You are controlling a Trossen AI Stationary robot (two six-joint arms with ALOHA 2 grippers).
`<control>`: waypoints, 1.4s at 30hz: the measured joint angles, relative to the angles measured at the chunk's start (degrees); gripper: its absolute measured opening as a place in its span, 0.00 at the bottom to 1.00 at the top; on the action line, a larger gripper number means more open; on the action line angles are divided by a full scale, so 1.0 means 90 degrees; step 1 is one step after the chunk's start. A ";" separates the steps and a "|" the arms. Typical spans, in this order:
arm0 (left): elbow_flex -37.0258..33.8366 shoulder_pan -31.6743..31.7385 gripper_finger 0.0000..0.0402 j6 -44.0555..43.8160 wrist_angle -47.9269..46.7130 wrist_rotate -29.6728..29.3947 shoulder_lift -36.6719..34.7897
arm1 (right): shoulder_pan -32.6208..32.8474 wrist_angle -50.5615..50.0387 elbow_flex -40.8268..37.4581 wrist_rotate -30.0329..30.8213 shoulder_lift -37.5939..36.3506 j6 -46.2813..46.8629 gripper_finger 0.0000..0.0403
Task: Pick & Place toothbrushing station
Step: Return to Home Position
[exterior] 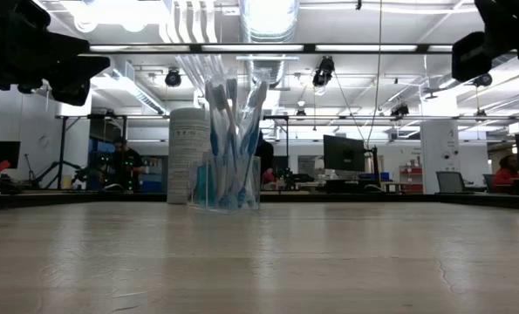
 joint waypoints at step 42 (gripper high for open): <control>-0.0001 0.0000 0.50 0.0000 0.0007 0.0004 0.0000 | -0.0002 -0.0205 0.0005 0.0031 0.0093 0.0857 0.13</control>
